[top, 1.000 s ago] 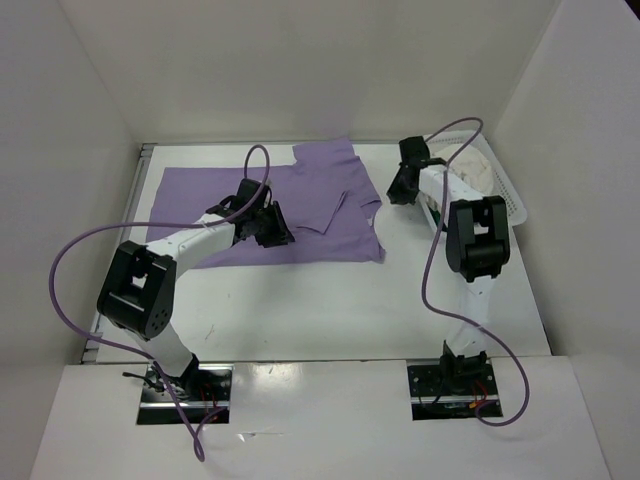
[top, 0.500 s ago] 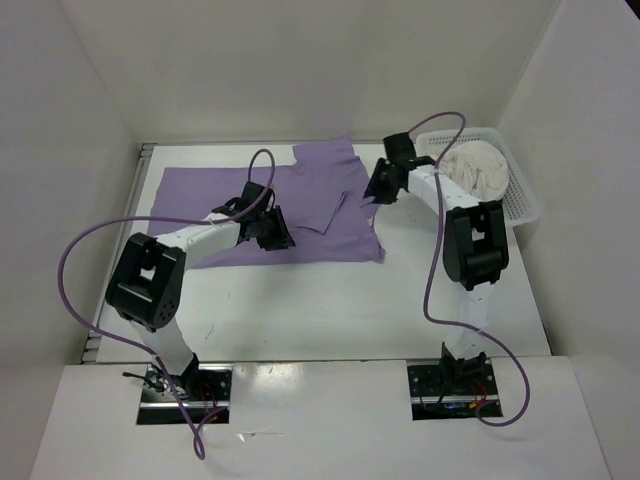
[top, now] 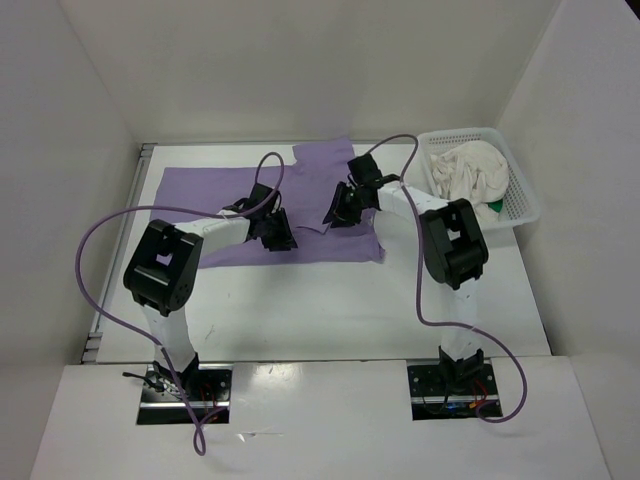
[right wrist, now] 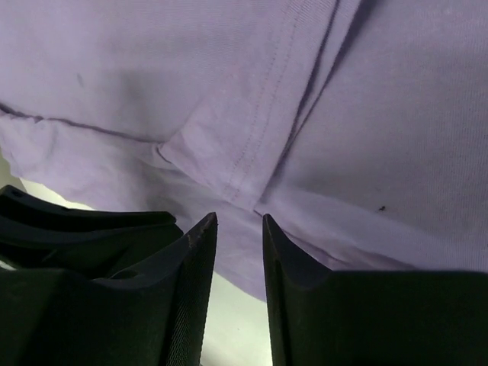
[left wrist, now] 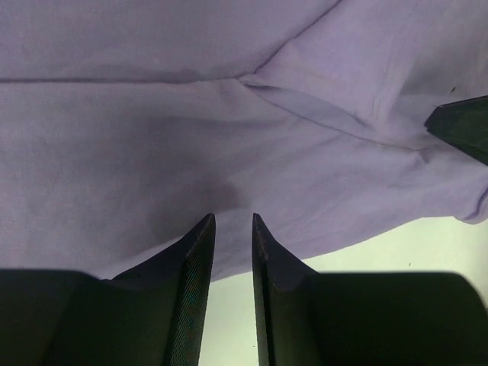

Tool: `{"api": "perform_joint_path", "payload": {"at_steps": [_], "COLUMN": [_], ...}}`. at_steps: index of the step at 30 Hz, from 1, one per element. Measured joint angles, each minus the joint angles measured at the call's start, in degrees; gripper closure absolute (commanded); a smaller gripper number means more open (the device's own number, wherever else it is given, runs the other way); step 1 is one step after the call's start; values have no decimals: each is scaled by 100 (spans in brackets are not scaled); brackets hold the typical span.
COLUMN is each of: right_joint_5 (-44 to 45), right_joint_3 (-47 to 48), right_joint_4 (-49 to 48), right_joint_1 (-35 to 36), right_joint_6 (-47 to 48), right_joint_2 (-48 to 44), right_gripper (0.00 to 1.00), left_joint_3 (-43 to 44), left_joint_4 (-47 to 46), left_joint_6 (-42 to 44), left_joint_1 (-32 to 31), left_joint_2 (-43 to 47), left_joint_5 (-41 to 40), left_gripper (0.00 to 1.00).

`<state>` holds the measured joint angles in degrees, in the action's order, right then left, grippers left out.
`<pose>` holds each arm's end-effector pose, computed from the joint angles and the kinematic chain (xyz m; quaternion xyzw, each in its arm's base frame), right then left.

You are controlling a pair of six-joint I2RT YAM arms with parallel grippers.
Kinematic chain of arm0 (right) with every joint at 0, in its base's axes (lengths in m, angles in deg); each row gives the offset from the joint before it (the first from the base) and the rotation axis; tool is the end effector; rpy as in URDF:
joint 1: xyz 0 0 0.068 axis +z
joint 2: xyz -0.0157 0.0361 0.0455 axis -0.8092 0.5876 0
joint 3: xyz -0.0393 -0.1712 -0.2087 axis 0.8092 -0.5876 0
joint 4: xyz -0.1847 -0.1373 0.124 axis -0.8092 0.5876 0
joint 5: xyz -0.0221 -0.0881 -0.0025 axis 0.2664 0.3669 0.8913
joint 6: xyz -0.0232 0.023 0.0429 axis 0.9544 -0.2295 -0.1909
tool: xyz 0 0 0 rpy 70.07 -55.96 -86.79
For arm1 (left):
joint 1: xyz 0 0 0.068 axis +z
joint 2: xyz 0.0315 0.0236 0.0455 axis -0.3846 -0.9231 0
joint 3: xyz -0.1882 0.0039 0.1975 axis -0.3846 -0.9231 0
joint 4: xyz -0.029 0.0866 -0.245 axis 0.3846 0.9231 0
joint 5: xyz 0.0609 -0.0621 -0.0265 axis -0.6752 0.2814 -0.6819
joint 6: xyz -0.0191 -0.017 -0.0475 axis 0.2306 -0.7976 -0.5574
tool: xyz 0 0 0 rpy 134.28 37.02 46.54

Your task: Fold and stack the t-shirts

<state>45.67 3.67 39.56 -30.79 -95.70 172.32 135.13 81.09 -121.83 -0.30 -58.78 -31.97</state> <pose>0.4120 0.1897 0.1752 0.0750 0.9389 0.2895 0.1705 0.3569 -0.1565 0.1637 -0.1450 0.9313 -0.2369 0.2355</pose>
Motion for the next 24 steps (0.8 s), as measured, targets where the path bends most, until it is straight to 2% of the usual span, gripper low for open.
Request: {"api": "perform_joint_path", "payload": {"at_steps": [12, 14, 20, 24], "right_joint_5": [-164, -254, -378, -407], "right_joint_3": [-9, 87, 420, 555], "right_joint_4": [-76, -72, -59, -46], "right_joint_1": [0, 0, 2, 7], "right_joint_6": [-79, -101, -107, -109], "right_joint_2": [420, 496, 754, 863], "right_gripper": [63, 67, 73, 88], "left_joint_3": [-118, -157, -177, -197], "left_joint_4": [-177, -192, -221, -260], "left_joint_6": [-37, -44, -63, -144], "left_joint_1": [0, 0, 0, 0], "left_joint_2": [-9, -9, -9, -9], "left_joint_5": [0, 0, 2, 2], "left_gripper": [67, 67, 67, 67]}}
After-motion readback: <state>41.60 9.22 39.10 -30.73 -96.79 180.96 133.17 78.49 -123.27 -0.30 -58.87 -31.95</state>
